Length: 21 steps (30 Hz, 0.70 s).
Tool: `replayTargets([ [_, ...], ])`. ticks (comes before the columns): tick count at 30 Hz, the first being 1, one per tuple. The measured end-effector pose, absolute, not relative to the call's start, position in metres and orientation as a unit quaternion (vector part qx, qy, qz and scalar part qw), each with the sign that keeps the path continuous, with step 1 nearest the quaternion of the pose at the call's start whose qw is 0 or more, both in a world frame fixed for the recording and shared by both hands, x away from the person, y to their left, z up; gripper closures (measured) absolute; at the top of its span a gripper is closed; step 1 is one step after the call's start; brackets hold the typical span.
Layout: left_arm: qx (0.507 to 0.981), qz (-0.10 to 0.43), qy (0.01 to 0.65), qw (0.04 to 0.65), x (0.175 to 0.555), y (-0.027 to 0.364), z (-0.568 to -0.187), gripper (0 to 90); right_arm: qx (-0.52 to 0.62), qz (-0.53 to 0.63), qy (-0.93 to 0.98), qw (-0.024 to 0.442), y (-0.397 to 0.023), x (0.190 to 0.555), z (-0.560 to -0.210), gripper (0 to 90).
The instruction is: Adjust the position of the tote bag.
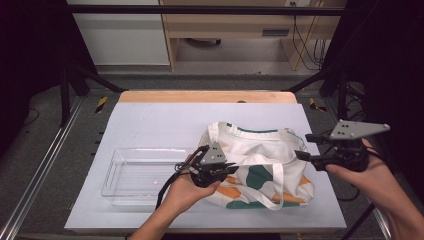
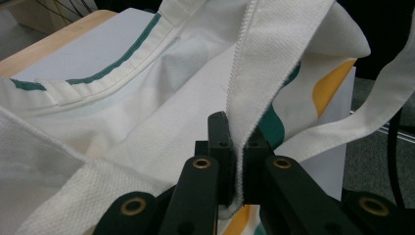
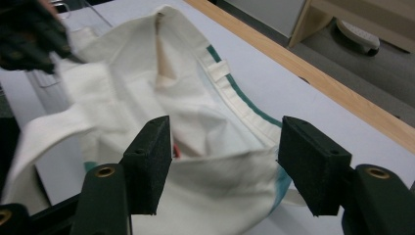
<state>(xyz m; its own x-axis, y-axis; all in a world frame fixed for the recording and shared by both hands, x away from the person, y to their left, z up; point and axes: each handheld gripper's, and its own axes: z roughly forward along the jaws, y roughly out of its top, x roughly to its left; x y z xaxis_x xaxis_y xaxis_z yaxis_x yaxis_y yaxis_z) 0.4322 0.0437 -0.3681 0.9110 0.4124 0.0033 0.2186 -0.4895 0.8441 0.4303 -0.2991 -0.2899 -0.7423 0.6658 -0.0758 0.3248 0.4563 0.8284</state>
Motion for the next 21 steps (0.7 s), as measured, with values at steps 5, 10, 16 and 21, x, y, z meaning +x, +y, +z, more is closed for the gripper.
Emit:
replayTargets([
  [5, 0.859, 0.114, 0.173, 0.469, 0.416, 0.044, -0.370, 87.0, 0.314, 0.403, 0.839, 0.189, -0.288, 0.471, -0.296, 39.3],
  [10, 0.859, 0.109, 0.169, 0.470, 0.403, 0.047, -0.375, 87.0, 0.333, 0.374, 0.846, 0.181, -0.275, 0.504, -0.306, 42.0],
  [16, 0.862, 0.103, 0.166, 0.468, 0.395, 0.051, -0.382, 87.1, 0.341, 0.351, 0.855, 0.172, -0.260, 0.534, -0.318, 45.2],
  [21, 0.863, 0.100, 0.164, 0.468, 0.388, 0.054, -0.387, 87.1, 0.353, 0.325, 0.863, 0.157, -0.253, 0.558, -0.330, 46.1],
])
